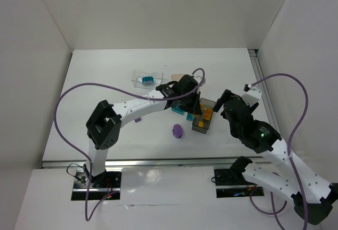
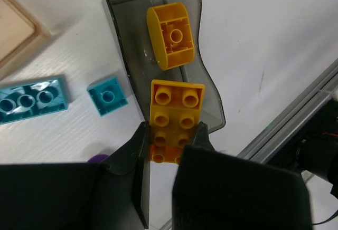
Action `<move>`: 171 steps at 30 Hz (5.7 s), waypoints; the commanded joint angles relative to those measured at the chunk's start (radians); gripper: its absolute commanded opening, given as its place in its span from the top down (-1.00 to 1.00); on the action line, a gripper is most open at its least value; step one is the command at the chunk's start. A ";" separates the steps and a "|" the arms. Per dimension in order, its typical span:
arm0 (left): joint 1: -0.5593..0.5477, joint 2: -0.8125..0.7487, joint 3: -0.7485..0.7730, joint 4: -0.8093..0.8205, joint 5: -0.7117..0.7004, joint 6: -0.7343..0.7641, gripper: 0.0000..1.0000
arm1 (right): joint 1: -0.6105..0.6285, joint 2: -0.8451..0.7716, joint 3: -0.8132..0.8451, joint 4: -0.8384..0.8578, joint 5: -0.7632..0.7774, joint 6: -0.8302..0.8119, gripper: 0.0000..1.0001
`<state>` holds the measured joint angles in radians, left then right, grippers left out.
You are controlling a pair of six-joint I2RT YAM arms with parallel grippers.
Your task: Sort the legos into containers by color
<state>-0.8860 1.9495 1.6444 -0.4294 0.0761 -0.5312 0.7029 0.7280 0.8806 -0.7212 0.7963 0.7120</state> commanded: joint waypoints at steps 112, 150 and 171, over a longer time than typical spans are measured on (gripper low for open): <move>0.501 -0.528 -0.230 -0.220 -0.260 -0.136 -0.40 | 0.253 0.740 0.011 0.333 -0.451 -0.109 -0.71; 0.642 -0.643 -0.325 -0.238 -0.208 -0.089 -0.38 | -0.074 1.098 0.540 0.488 -0.362 -0.375 0.01; 0.660 -0.652 -0.382 -0.229 -0.190 -0.089 -0.38 | 0.061 0.814 0.120 0.511 -0.514 -0.350 -0.74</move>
<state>-0.2314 1.3266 1.2800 -0.6762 -0.1249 -0.6308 0.7822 1.5570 1.0367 -0.2325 0.3508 0.3656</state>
